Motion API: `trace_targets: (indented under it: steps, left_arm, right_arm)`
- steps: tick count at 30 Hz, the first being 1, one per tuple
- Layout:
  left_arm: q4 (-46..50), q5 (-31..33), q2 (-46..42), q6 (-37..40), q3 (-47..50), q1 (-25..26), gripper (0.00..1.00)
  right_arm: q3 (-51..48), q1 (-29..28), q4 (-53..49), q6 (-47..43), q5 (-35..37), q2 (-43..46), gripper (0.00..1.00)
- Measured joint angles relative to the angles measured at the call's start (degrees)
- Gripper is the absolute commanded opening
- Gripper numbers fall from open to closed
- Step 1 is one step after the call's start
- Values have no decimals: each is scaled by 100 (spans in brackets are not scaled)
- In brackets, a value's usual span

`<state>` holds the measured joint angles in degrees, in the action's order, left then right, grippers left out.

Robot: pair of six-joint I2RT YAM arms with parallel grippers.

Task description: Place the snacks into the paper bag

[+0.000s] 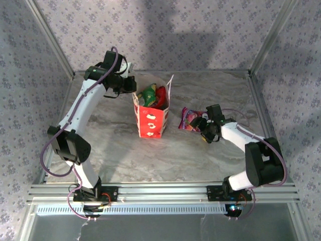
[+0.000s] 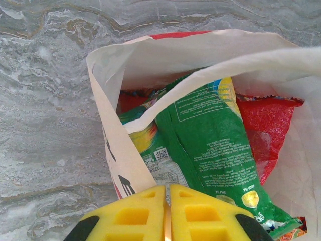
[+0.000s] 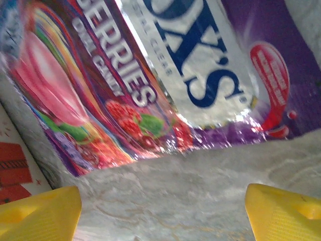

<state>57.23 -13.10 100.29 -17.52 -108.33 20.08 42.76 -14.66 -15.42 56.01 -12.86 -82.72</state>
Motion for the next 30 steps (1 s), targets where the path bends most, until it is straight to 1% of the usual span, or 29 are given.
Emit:
trace_targets:
  steps: [5,10,22,26,30]
  left_arm:
    - [2,-42,2,13,2,-24,11]
    - [2,-61,2,15,2,-59,11]
    - [4,-59,2,11,2,-59,11]
    - [2,-63,13,9,2,-59,11]
    - [2,-63,39,9,2,-59,11]
  right_arm:
    - [0,0,343,232,142,-140,86]
    - [2,0,393,358,151,-437,86]
    - [-24,-39,494,483,258,-420,84]
    - [-24,-33,498,483,258,-420,82]
    - [-28,-20,706,479,251,-435,77]
